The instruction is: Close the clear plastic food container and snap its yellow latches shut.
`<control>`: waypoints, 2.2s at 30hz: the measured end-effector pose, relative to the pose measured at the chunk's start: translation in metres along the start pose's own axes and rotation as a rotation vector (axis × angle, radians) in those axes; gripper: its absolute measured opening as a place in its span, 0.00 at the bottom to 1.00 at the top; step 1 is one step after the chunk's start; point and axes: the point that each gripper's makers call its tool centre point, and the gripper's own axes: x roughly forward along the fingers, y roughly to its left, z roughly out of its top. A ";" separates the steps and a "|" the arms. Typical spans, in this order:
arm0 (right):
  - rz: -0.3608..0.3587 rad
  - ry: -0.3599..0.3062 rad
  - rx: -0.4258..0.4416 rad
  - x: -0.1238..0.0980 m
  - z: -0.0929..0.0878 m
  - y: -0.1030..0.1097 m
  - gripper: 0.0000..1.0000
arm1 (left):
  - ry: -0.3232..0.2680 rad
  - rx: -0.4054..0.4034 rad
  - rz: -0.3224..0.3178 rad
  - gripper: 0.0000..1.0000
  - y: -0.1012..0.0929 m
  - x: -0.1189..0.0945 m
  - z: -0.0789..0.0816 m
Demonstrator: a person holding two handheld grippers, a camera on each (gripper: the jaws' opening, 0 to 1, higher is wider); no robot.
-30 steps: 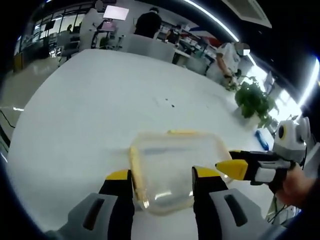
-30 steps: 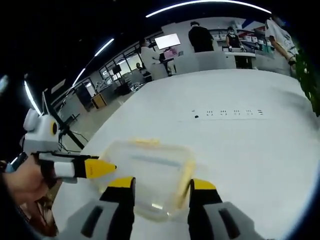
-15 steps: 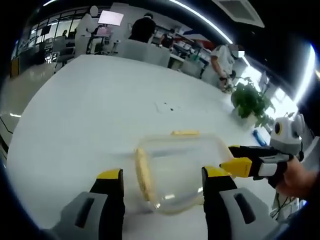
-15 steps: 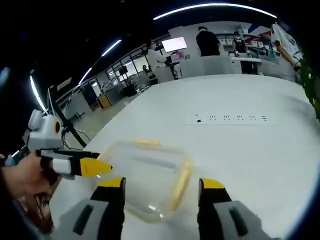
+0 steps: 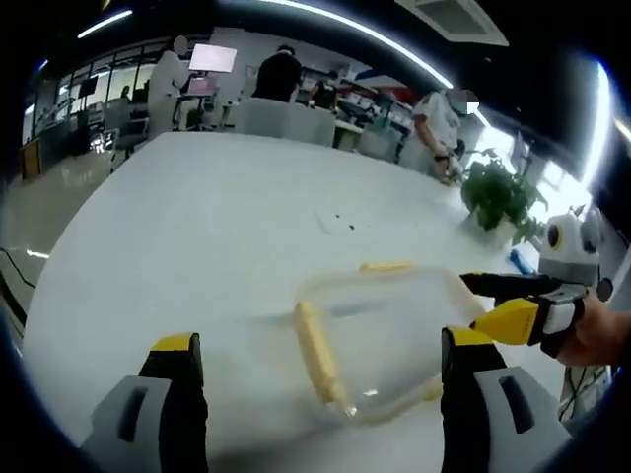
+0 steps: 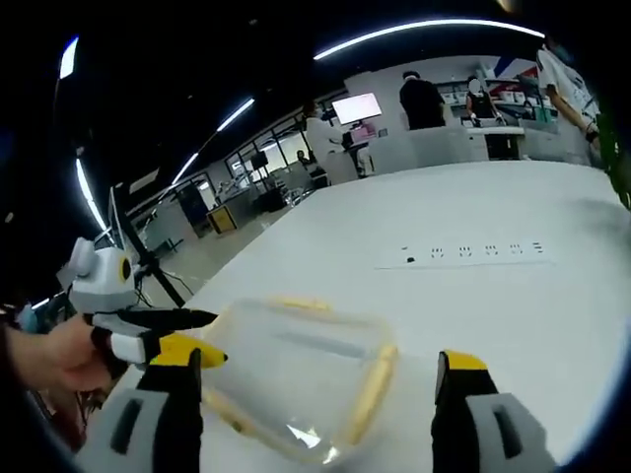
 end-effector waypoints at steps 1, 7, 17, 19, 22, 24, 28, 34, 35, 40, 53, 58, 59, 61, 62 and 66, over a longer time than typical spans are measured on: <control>-0.004 0.001 -0.010 0.000 0.000 -0.001 1.00 | 0.000 0.001 0.005 0.99 0.001 0.000 0.000; -0.004 0.007 -0.014 -0.006 -0.001 0.000 1.00 | 0.003 -0.020 -0.007 0.99 -0.002 0.000 0.000; -0.009 -0.003 -0.016 -0.031 0.001 0.007 0.99 | 0.012 -0.003 0.001 0.98 -0.007 -0.021 0.001; -0.010 -0.007 -0.031 -0.037 0.003 0.010 0.99 | 0.009 0.008 0.002 0.98 -0.008 -0.026 0.003; -0.011 -0.016 -0.053 -0.047 0.005 0.015 0.99 | -0.002 0.023 -0.003 0.99 -0.013 -0.038 0.006; -0.009 -0.016 -0.057 -0.055 0.005 0.018 0.99 | -0.008 0.023 -0.009 0.99 -0.017 -0.047 0.006; 0.003 -0.025 -0.094 -0.076 0.007 0.029 0.96 | -0.008 0.047 -0.010 0.99 -0.024 -0.062 0.005; 0.022 -0.026 -0.150 -0.103 0.003 0.044 0.96 | -0.034 0.084 -0.010 0.99 -0.040 -0.097 0.006; 0.020 -0.021 -0.162 -0.110 0.002 0.046 0.96 | -0.040 0.086 -0.010 0.99 -0.043 -0.105 0.006; 0.012 -0.061 -0.188 -0.146 0.007 0.049 0.96 | -0.057 0.105 0.004 0.99 -0.051 -0.136 0.007; -0.013 -0.047 -0.215 -0.231 -0.027 0.045 0.96 | -0.035 0.143 0.038 0.99 -0.067 -0.210 -0.019; -0.011 -0.039 -0.230 -0.256 -0.043 0.049 0.97 | -0.052 0.157 0.037 0.99 -0.080 -0.238 -0.024; -0.011 -0.040 -0.228 -0.260 -0.044 0.049 0.97 | -0.050 0.158 0.038 0.99 -0.081 -0.242 -0.026; -0.010 -0.043 -0.218 -0.267 -0.047 0.049 0.97 | -0.054 0.148 0.024 0.99 -0.085 -0.249 -0.031; -0.013 -0.045 -0.218 -0.273 -0.049 0.049 0.97 | -0.053 0.146 0.018 0.99 -0.088 -0.254 -0.035; -0.009 -0.046 -0.245 -0.294 -0.058 0.052 0.97 | -0.023 0.169 0.032 0.99 -0.089 -0.267 -0.054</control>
